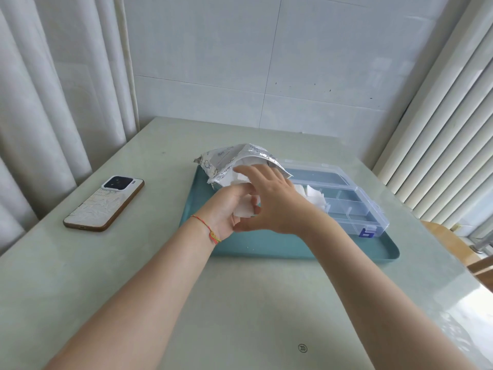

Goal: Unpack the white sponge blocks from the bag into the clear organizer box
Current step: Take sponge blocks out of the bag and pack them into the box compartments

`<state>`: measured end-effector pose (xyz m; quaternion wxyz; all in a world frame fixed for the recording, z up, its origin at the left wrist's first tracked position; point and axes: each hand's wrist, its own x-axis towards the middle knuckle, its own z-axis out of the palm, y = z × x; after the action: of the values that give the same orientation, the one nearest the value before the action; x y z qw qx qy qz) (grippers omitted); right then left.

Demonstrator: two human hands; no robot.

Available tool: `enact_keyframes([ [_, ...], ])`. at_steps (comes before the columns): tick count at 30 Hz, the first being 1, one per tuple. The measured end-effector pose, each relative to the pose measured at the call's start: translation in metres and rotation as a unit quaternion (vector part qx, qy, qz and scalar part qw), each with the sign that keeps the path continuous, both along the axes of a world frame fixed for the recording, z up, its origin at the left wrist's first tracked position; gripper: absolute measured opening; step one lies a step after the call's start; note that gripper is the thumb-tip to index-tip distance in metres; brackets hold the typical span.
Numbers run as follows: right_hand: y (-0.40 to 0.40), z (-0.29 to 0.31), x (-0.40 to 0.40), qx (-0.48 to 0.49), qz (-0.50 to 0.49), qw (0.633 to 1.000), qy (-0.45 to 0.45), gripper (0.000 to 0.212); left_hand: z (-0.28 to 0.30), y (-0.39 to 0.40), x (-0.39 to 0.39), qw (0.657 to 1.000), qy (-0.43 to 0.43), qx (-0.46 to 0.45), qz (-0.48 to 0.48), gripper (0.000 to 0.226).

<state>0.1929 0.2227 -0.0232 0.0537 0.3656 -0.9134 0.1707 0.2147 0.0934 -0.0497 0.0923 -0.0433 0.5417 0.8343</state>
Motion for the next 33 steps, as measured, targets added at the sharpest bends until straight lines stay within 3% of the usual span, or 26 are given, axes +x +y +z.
enact_keyframes([
  [5, -0.003, 0.001, -0.006, 0.03, -0.016, 0.999, 0.032, 0.076, -0.003, -0.002, -0.003, 1.0, -0.009, 0.007, -0.026, 0.022],
  [15, -0.003, -0.004, -0.003, -0.057, 0.039, 0.998, 0.007, 0.091, -0.001, -0.001, 0.0, 0.997, 0.042, 0.017, -0.064, 0.019],
  [19, -0.006, 0.0, -0.001, -0.052, 0.049, 0.997, 0.003, 0.091, -0.005, -0.003, -0.001, 0.998, 0.023, 0.027, -0.056, 0.027],
  [21, -0.004, 0.004, 0.001, -0.046, 0.058, 0.997, -0.022, 0.092, -0.005, -0.004, -0.002, 0.998, 0.011, 0.004, -0.056, 0.02],
  [24, 0.008, 0.018, -0.004, -0.125, 0.041, 0.987, -0.09, 0.062, -0.004, -0.005, -0.003, 0.997, 0.023, -0.049, -0.052, 0.018],
  [26, 0.02, 0.028, -0.013, -0.208, -0.019, 0.975, -0.078, 0.038, -0.003, -0.003, -0.004, 0.995, 0.052, -0.069, -0.049, 0.028],
  [28, 0.034, 0.037, -0.019, -0.192, -0.074, 0.976, -0.074, 0.032, 0.002, 0.003, -0.005, 0.993, 0.075, -0.074, -0.057, 0.03],
  [30, 0.045, 0.039, -0.021, -0.153, -0.065, 0.976, -0.138, 0.02, 0.01, 0.015, -0.008, 0.985, 0.112, -0.104, -0.085, 0.022],
  [33, 0.065, 0.035, -0.025, -0.217, -0.051, 0.943, -0.248, 0.016, 0.023, 0.036, -0.018, 0.971, 0.142, -0.145, -0.125, 0.013],
])
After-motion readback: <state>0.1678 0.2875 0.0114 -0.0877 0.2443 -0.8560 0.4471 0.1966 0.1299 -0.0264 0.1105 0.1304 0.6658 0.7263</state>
